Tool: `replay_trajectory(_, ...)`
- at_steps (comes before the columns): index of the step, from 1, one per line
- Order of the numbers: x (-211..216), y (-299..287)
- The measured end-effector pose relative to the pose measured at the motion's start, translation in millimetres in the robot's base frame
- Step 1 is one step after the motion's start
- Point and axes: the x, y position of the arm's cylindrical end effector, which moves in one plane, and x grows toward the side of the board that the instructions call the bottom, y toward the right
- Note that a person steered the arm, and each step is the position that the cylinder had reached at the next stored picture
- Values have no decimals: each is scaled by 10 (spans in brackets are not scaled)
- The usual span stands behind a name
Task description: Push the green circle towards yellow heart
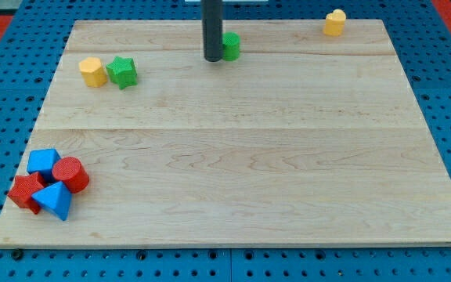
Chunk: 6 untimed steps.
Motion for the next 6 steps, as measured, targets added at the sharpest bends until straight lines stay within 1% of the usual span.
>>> replay_trajectory(1, -62, -331)
replay_trajectory(3, -303, 1159)
replay_trajectory(4, -276, 1070)
replay_trajectory(5, -228, 526)
replay_trajectory(6, -320, 787)
